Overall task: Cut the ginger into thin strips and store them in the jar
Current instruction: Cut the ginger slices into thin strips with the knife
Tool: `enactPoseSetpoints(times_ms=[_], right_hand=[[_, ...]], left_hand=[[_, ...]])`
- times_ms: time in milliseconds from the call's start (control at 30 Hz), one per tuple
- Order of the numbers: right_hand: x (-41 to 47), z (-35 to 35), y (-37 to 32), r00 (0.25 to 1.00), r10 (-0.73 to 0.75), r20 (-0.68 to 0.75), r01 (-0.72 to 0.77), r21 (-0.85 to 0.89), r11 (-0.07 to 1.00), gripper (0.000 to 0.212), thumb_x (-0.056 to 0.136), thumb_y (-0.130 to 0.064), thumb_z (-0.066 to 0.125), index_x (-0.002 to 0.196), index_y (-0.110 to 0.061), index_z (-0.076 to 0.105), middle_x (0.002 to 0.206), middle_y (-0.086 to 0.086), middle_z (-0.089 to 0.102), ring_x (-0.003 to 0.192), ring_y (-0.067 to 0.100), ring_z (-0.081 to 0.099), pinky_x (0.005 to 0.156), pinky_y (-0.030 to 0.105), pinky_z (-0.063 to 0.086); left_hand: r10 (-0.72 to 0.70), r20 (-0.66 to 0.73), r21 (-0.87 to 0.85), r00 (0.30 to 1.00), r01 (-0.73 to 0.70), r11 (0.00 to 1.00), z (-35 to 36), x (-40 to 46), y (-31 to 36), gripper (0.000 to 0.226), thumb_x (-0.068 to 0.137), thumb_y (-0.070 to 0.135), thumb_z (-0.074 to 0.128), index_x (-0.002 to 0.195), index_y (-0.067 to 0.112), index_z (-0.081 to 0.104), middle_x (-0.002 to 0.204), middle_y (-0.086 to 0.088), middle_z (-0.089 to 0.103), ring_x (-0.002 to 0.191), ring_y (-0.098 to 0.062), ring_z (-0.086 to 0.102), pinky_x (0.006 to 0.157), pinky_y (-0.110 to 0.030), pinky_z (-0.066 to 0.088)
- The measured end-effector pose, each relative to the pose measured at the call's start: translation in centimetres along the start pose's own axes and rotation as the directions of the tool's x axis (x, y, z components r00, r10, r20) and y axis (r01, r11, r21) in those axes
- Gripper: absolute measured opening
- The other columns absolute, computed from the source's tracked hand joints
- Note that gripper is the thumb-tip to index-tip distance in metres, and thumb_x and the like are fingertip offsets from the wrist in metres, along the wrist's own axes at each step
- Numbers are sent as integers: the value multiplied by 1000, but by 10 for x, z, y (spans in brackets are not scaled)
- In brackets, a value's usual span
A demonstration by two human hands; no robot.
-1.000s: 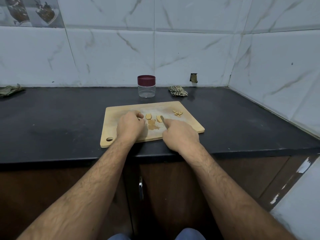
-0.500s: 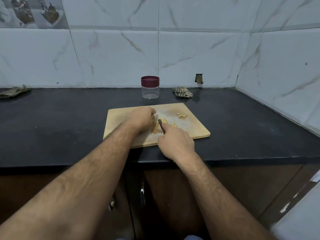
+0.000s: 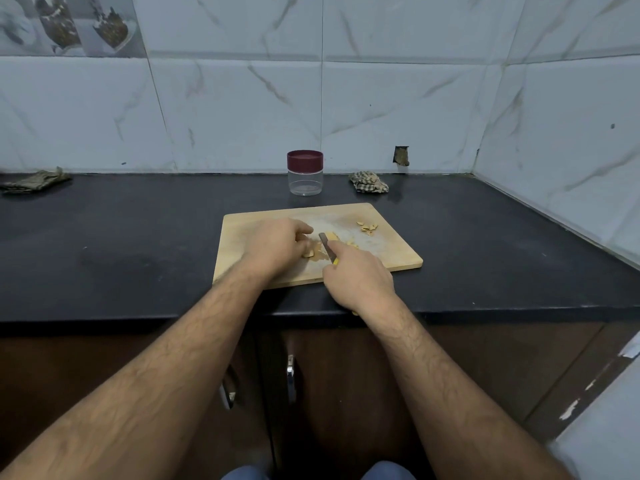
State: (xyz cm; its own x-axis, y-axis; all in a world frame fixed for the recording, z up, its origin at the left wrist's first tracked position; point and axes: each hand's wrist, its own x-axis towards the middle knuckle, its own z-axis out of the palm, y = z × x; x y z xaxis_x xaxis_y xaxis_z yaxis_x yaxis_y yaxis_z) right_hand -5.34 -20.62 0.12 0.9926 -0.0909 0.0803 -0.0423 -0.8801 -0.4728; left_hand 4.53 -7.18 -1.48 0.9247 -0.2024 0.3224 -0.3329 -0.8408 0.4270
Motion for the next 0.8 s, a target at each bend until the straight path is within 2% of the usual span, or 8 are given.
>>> enactPoseSetpoints(times_ms=[100, 233, 300, 400, 533, 667, 800], right_hand=[[-4, -4, -1, 1000, -14, 3, 14, -22, 1000, 56, 94, -19, 43, 148, -34, 41, 137, 1, 57, 123, 27, 52, 88, 36, 42], [-8, -7, -3, 999, -48, 12, 48, -71, 996, 59, 92, -14, 42, 148, -35, 41, 135, 1, 58, 122, 27, 53, 85, 36, 43], [-9, -7, -5, 998, -60, 27, 62, -94, 994, 59, 92, -13, 43, 148, -33, 38, 134, 3, 58, 120, 27, 53, 81, 35, 39], [-8, -8, -7, 997, -63, 46, 69, -124, 990, 57, 93, -13, 44, 147, -29, 37, 129, 4, 59, 116, 27, 54, 78, 33, 37], [-6, -10, -12, 997, -60, 49, 68, -166, 984, 56, 93, -12, 43, 146, -31, 42, 132, 3, 59, 119, 26, 54, 82, 34, 42], [-4, -9, -15, 996, -65, 59, 75, -191, 979, 54, 94, -13, 42, 145, -32, 44, 130, 3, 60, 118, 25, 55, 79, 33, 41], [-2, -9, -18, 995, -65, 71, 78, -202, 976, 54, 96, -14, 42, 146, -34, 43, 132, 4, 59, 119, 26, 55, 84, 34, 44]], left_hand=[[-32, -29, -96, 999, 29, 995, -1, -4, -7, 34, 95, 22, 59, 128, 21, 64, 126, 4, 66, 119, -16, 59, 104, -33, 44], [-22, 14, -37, 1000, 23, 999, -6, -7, -12, 33, 92, 29, 64, 123, 18, 68, 121, 0, 68, 116, -17, 60, 97, -29, 45], [-1, 56, -12, 998, 2, 1000, -7, -9, -11, 34, 90, 33, 67, 121, 20, 70, 122, -1, 68, 119, -16, 58, 96, -30, 46], [-18, 79, -3, 997, 18, 1000, -6, -8, -11, 31, 89, 38, 68, 118, 26, 72, 112, 2, 71, 113, -14, 60, 92, -31, 49], [-51, 92, -10, 994, 52, 999, -4, -5, -12, 23, 89, 36, 68, 110, 33, 75, 114, 6, 72, 118, -13, 58, 95, -34, 49], [-113, 80, -28, 990, 115, 993, -4, -4, -11, 18, 86, 39, 72, 103, 36, 75, 97, 8, 69, 101, -13, 62, 86, -32, 52], [-129, 126, -75, 984, 139, 987, -4, 0, -13, 15, 84, 38, 75, 98, 35, 75, 85, 15, 64, 103, -10, 62, 92, -35, 52]])
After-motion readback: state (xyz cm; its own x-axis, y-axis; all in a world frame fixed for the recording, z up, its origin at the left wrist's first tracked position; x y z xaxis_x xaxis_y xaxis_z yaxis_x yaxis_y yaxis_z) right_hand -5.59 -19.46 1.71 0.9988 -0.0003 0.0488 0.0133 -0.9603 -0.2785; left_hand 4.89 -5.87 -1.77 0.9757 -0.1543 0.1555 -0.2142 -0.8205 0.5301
